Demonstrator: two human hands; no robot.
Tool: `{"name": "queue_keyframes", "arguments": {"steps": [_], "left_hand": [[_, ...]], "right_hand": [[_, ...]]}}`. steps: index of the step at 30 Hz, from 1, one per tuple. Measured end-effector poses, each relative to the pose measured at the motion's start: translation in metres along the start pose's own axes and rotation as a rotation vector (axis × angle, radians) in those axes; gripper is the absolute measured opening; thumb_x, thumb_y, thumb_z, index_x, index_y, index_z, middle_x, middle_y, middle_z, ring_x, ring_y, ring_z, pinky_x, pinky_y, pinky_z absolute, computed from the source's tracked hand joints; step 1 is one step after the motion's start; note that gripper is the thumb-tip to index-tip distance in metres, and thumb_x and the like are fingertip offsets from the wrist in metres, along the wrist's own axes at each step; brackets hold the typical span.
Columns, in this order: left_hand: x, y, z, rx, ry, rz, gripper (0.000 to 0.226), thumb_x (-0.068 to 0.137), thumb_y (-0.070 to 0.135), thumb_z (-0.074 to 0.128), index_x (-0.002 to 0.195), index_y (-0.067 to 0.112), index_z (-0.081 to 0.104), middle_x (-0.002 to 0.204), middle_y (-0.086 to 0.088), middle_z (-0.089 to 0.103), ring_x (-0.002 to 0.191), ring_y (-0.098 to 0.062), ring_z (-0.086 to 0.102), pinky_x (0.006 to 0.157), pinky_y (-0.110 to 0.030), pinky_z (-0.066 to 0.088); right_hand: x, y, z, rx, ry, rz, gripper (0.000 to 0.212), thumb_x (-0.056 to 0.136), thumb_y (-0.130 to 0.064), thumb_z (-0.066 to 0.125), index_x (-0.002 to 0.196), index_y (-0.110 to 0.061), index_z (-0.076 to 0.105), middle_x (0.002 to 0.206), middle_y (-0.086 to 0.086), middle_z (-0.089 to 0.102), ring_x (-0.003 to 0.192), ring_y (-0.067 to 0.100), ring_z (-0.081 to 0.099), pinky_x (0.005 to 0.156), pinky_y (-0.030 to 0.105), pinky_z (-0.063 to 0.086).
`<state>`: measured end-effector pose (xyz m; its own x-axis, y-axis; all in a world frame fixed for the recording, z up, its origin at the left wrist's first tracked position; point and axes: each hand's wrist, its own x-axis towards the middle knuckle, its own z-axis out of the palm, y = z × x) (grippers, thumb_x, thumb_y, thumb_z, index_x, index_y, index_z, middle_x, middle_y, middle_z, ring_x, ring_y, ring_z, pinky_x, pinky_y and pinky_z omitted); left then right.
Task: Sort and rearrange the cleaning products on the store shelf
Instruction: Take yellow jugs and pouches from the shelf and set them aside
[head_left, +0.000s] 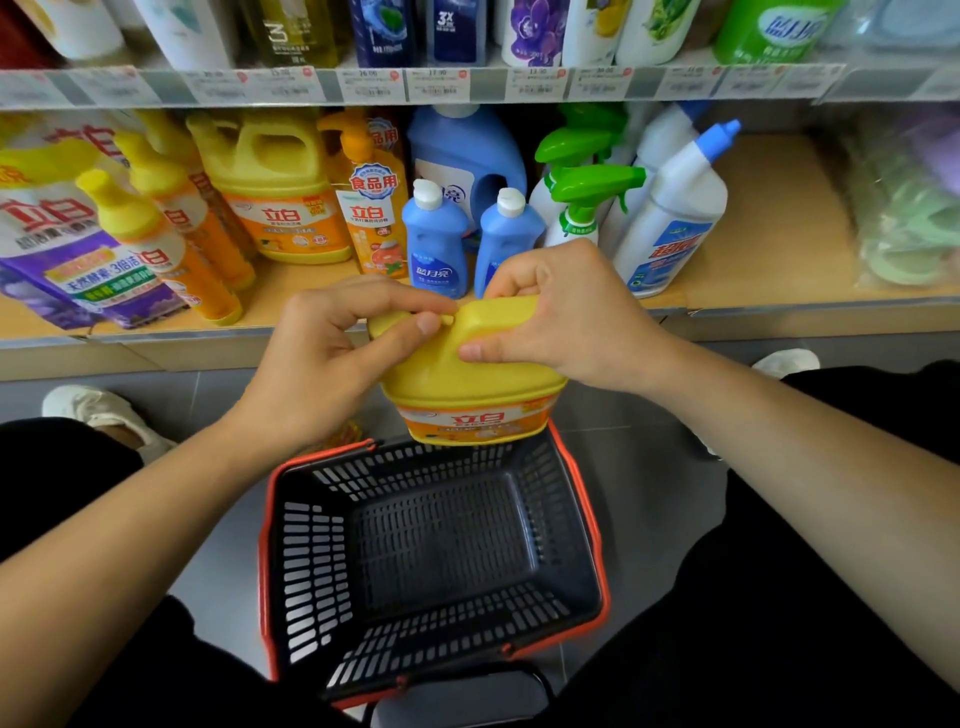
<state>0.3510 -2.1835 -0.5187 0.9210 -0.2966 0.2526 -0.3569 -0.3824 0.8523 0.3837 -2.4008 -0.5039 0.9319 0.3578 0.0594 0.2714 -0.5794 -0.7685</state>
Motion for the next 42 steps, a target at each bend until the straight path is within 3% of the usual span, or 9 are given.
{"name": "queue_keyframes", "arguments": {"steps": [7, 11, 16, 23, 28, 33, 35, 38, 42], "left_hand": [[0.005, -0.003, -0.008, -0.173, 0.048, -0.066, 0.039, 0.087, 0.017, 0.069, 0.125, 0.014, 0.065, 0.114, -0.004, 0.073, 0.109, -0.013, 0.070, 0.090, -0.026, 0.056], [0.011, -0.012, -0.012, -0.328, -0.029, -0.100, 0.050, 0.091, 0.010, 0.059, 0.140, 0.010, 0.052, 0.126, -0.003, 0.071, 0.122, -0.015, 0.064, 0.099, -0.027, 0.054], [0.013, -0.040, -0.009, -0.402, -0.202, -0.188, 0.053, 0.093, 0.014, 0.066, 0.144, 0.009, 0.049, 0.137, 0.001, 0.065, 0.128, -0.016, 0.060, 0.099, -0.024, 0.051], [0.008, -0.087, -0.006, -0.309, -0.318, -0.402, 0.070, 0.071, 0.033, 0.087, 0.135, 0.023, 0.058, 0.130, 0.002, 0.070, 0.122, -0.020, 0.065, 0.100, -0.035, 0.055], [0.003, -0.091, 0.012, -0.721, -0.204, -0.552, 0.094, 0.062, 0.040, 0.094, 0.141, 0.014, 0.052, 0.137, -0.013, 0.064, 0.128, -0.032, 0.060, 0.100, -0.042, 0.054], [0.015, -0.077, 0.020, -1.087, -0.114, -0.516, 0.054, 0.089, 0.019, 0.070, 0.141, 0.019, 0.056, 0.144, -0.014, 0.058, 0.130, -0.034, 0.058, 0.096, -0.050, 0.055], [0.019, -0.073, 0.018, -1.087, -0.045, -0.504, 0.048, 0.093, 0.015, 0.054, 0.141, 0.019, 0.055, 0.144, -0.015, 0.058, 0.128, -0.035, 0.059, 0.093, -0.050, 0.056], [0.025, -0.070, 0.010, -0.930, 0.075, -0.449, 0.057, 0.088, 0.016, 0.066, 0.143, 0.019, 0.052, 0.140, -0.013, 0.062, 0.125, -0.035, 0.062, 0.090, -0.051, 0.058], [0.031, -0.061, -0.012, -0.628, 0.294, -0.353, 0.075, 0.065, 0.028, 0.090, 0.133, 0.020, 0.060, 0.124, -0.009, 0.071, 0.112, -0.031, 0.070, 0.085, -0.048, 0.061]], "right_hand": [[0.002, 0.004, -0.001, 0.163, 0.024, 0.022, 0.033, 0.065, -0.029, 0.093, 0.073, -0.006, 0.070, 0.072, 0.016, 0.067, 0.064, 0.012, 0.054, 0.060, 0.042, 0.046], [0.004, 0.011, -0.004, 0.242, 0.063, 0.062, 0.026, 0.066, -0.025, 0.093, 0.066, -0.017, 0.069, 0.062, 0.001, 0.066, 0.061, 0.008, 0.057, 0.056, 0.037, 0.046], [0.006, 0.015, -0.008, 0.437, 0.134, 0.103, 0.038, 0.059, -0.029, 0.090, 0.075, -0.001, 0.070, 0.083, 0.030, 0.069, 0.074, 0.030, 0.065, 0.067, 0.057, 0.054], [0.008, 0.016, -0.028, 0.673, 0.238, 0.060, 0.017, 0.066, -0.018, 0.082, 0.075, -0.011, 0.070, 0.069, -0.002, 0.073, 0.067, 0.010, 0.069, 0.063, 0.025, 0.056], [0.010, 0.017, -0.037, 0.873, 0.344, 0.096, 0.012, 0.084, -0.004, 0.071, 0.078, -0.004, 0.061, 0.050, -0.012, 0.060, 0.045, -0.001, 0.054, 0.047, 0.012, 0.042], [0.018, 0.029, -0.038, 0.971, 0.446, 0.286, 0.023, 0.074, -0.028, 0.078, 0.073, -0.011, 0.062, 0.049, -0.005, 0.038, 0.046, 0.007, 0.034, 0.048, 0.022, 0.033], [0.023, 0.037, -0.037, 0.956, 0.452, 0.302, 0.026, 0.086, -0.027, 0.074, 0.072, -0.012, 0.058, 0.049, -0.005, 0.038, 0.048, 0.008, 0.036, 0.050, 0.022, 0.035], [0.027, 0.049, -0.037, 0.792, 0.364, 0.307, 0.031, 0.095, -0.031, 0.066, 0.077, -0.007, 0.060, 0.058, -0.001, 0.054, 0.059, 0.012, 0.054, 0.062, 0.028, 0.045], [0.030, 0.064, -0.031, 0.428, 0.319, 0.420, 0.015, 0.092, -0.034, 0.070, 0.103, -0.023, 0.073, 0.108, 0.000, 0.072, 0.111, 0.023, 0.066, 0.096, 0.045, 0.055]]}}
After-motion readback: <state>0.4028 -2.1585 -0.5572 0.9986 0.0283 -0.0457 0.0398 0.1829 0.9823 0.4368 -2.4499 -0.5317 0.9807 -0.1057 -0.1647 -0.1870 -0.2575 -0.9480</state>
